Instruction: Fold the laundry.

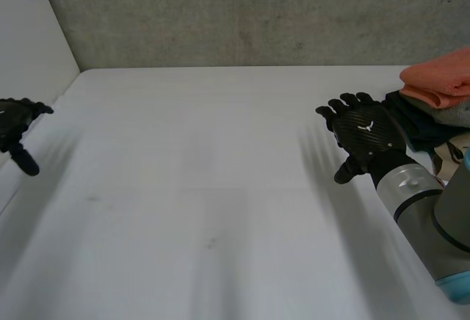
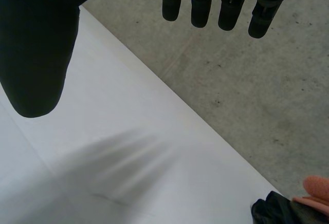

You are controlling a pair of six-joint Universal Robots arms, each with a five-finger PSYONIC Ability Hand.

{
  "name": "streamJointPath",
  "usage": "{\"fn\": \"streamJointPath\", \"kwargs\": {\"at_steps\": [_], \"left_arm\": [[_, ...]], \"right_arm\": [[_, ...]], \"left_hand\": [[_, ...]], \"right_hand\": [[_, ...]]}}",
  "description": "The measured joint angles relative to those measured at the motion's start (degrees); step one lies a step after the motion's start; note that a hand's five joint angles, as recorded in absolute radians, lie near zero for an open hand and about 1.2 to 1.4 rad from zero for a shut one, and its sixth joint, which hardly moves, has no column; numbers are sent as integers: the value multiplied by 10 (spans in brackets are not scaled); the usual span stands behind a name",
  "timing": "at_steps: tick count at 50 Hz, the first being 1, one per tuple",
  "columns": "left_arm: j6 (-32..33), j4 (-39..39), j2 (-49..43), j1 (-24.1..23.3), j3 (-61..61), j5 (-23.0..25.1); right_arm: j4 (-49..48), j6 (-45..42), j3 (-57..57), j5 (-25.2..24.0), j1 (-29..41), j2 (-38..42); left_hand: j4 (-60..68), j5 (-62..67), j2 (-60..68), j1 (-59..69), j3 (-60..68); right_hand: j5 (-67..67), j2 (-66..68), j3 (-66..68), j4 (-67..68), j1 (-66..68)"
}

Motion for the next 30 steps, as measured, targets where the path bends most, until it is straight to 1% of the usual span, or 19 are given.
{"fn": "streamJointPath", "kwargs": {"at_steps": [4, 8, 11, 16, 21, 26, 30], "left_arm": [[-8, 34, 67, 36, -87, 39], [-9, 55, 100, 62, -137, 61], [-7, 64, 109, 74, -157, 64], [-2, 76, 107, 87, -173, 42], [-2, 97, 94, 82, -174, 14], [-9, 124, 86, 65, -176, -8], [-24, 150, 87, 34, -179, -36]], "right_arm": [[0, 0, 1, -1, 4, 1], [0, -1, 1, -1, 9, 1], [0, -1, 2, -1, 11, 1], [0, -1, 3, -1, 12, -1], [0, -1, 3, -2, 11, -2], [0, -1, 3, -2, 9, -3], [0, -1, 3, -1, 6, -6]], "left_hand": [[0, 0, 0, 0, 0], [0, 0, 0, 0, 0], [0, 0, 0, 0, 0], [0, 0, 0, 0, 0], [0, 0, 0, 0, 0], [0, 0, 0, 0, 0], [0, 0, 0, 0, 0]], "right_hand": [[0, 0, 0, 0, 0], [0, 0, 0, 0, 0], [0, 0, 0, 0, 0], [0, 0, 0, 0, 0], [0, 0, 0, 0, 0], [0, 0, 0, 0, 0], [0, 0, 0, 0, 0]]}}
